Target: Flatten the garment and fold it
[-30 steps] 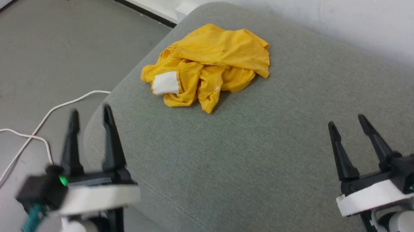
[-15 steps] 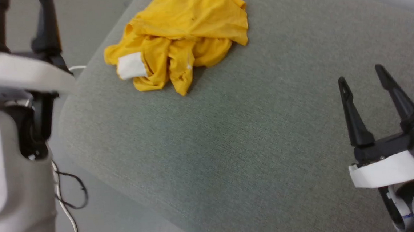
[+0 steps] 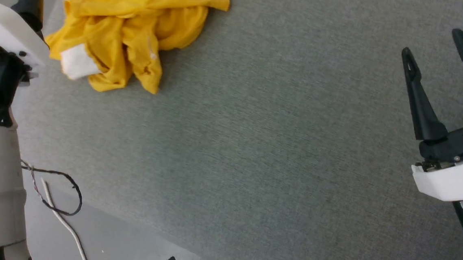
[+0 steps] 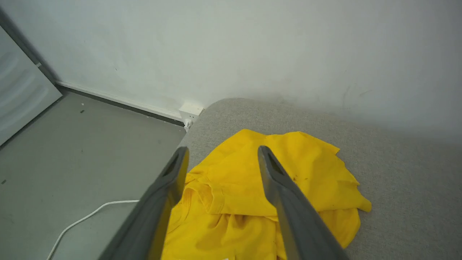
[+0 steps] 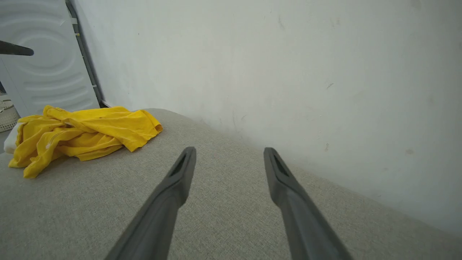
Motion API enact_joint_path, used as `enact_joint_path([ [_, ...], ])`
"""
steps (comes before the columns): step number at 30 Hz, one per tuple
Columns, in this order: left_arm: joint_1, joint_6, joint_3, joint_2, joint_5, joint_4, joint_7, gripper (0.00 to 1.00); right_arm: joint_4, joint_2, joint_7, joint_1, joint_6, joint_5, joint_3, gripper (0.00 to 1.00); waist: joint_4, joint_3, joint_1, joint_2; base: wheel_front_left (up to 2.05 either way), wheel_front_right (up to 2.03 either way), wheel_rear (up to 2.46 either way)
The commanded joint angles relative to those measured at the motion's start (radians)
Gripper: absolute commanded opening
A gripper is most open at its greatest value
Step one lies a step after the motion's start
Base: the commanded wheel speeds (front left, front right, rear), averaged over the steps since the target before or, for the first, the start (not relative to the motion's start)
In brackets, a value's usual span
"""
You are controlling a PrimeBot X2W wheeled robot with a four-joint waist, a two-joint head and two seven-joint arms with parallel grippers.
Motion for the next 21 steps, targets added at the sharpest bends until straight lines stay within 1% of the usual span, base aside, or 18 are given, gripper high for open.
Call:
enact_joint_path([
  [1, -0.018, -0.006, -0.008, 0.006, -0.008, 0.021, 0.018, 1.0, -0.014, -0.007, 0.008, -0.018, -0.001, -0.002, 0.004, 1.0, -0.07, 0.097, -0.0002, 0.0, 0.0, 0.0, 0.0],
  [7, -0.027, -0.02, -0.046, -0.011, -0.072, 0.114, 0.139, 1.0, -0.038, -0.025, 0.028, -0.028, -0.001, 0.002, -0.017, 1.0, -0.088, 0.154, -0.0002, 0.0, 0.0, 0.0, 0.0],
  [13, -0.008, -0.021, -0.091, 0.004, -0.052, 0.197, 0.199, 1.0, -0.051, -0.034, 0.038, -0.032, -0.001, 0.009, -0.019, 1.0, -0.096, 0.178, -0.0002, 0.0, 0.0, 0.0, 0.0],
  [14, -0.006, -0.022, -0.095, 0.005, -0.052, 0.208, 0.207, 0.89, -0.051, -0.035, 0.04, -0.033, -0.001, 0.01, -0.018, 1.0, -0.096, 0.179, -0.0002, 0.0, 0.0, 0.0, 0.0],
  [15, -0.007, -0.021, -0.098, 0.007, -0.05, 0.217, 0.207, 0.22, -0.051, -0.035, 0.042, -0.035, -0.001, 0.011, -0.016, 1.0, -0.097, 0.18, -0.0002, 0.0, 0.0, 0.0, 0.0],
  [16, -0.01, -0.022, -0.1, 0.009, -0.048, 0.223, 0.202, 0.0, -0.05, -0.035, 0.043, -0.037, -0.001, 0.012, -0.015, 1.0, -0.097, 0.18, -0.0002, 0.0, 0.0, 0.0, 0.0],
  [21, -0.027, -0.026, -0.105, 0.02, -0.049, 0.242, 0.168, 0.0, -0.032, -0.03, 0.039, -0.037, -0.001, 0.021, -0.011, 1.0, -0.093, 0.156, -0.0002, 0.0, 0.0, 0.0, 0.0],
])
